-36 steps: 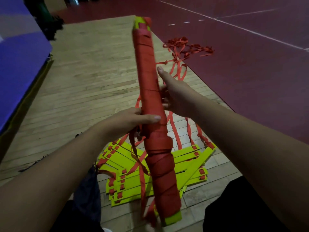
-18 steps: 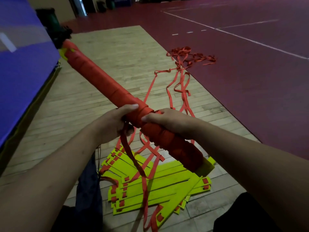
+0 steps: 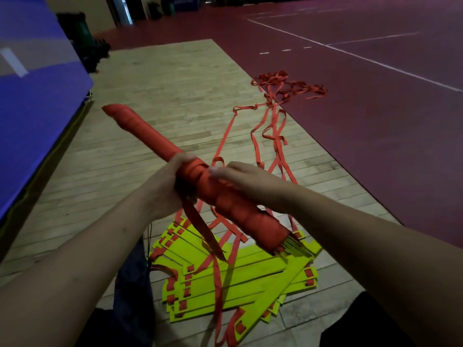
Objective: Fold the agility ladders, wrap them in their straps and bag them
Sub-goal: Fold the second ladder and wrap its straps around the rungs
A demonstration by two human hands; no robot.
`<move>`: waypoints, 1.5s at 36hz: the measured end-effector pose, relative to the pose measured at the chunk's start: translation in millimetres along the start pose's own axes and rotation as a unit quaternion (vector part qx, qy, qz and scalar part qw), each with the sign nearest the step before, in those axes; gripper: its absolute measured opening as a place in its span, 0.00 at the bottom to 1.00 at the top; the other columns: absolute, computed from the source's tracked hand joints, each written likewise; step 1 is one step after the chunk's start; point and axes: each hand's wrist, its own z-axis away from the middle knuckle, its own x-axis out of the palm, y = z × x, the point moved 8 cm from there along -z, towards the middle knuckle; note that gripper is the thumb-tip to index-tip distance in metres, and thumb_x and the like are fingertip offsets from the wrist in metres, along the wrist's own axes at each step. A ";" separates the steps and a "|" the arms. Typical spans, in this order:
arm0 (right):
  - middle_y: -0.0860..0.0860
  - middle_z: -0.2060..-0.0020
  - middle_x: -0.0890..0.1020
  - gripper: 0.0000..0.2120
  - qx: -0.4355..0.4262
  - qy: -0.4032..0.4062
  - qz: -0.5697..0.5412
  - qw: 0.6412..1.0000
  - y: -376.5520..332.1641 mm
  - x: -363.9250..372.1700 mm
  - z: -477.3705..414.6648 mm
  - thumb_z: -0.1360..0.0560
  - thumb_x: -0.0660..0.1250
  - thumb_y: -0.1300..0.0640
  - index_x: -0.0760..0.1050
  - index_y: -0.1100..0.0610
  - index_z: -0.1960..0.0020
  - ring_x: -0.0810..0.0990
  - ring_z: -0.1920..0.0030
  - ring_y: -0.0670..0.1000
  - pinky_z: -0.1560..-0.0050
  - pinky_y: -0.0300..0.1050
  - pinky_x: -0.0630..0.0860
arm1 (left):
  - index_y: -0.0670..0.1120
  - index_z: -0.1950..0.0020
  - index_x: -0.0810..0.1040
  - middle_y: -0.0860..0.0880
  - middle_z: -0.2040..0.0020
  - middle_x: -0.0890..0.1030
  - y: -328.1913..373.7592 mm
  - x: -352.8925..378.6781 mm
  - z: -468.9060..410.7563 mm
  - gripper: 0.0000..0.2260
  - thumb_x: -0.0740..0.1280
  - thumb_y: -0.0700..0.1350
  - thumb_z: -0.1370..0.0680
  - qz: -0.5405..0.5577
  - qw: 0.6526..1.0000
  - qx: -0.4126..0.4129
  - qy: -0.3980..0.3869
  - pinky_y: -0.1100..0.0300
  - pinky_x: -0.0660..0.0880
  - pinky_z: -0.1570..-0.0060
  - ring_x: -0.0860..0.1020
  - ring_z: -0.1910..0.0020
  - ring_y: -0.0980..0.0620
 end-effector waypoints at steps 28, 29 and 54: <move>0.54 0.48 0.79 0.26 -0.107 0.108 0.436 0.887 -21.6 16.6 10.1 0.25 0.68 0.37 0.69 0.56 0.40 0.80 0.49 0.56 0.55 0.47 0.74 | 0.45 0.54 0.76 0.44 0.63 0.75 -6.2 0.5 -0.3 0.17 0.70 0.59 0.26 -0.111 0.991 -0.035 0.061 0.60 0.70 0.69 0.73 0.71 0.51; 0.53 0.50 0.79 0.26 -0.095 0.098 0.373 0.918 -20.4 13.6 8.1 0.25 0.67 0.34 0.70 0.55 0.42 0.81 0.52 0.55 0.56 0.48 0.77 | 0.45 0.53 0.77 0.43 0.60 0.76 -4.8 -1.3 -0.9 0.16 0.71 0.58 0.26 -0.096 0.993 -0.033 0.056 0.58 0.70 0.66 0.73 0.68 0.50; 0.52 0.58 0.83 0.21 -0.041 0.093 0.307 0.946 -18.4 8.5 6.1 0.27 0.74 0.41 0.78 0.58 0.48 0.82 0.59 0.53 0.61 0.48 0.78 | 0.43 0.55 0.75 0.49 0.72 0.70 -4.6 -0.1 3.7 0.25 0.64 0.67 0.25 -0.189 0.979 -0.070 0.027 0.66 0.66 0.76 0.67 0.76 0.54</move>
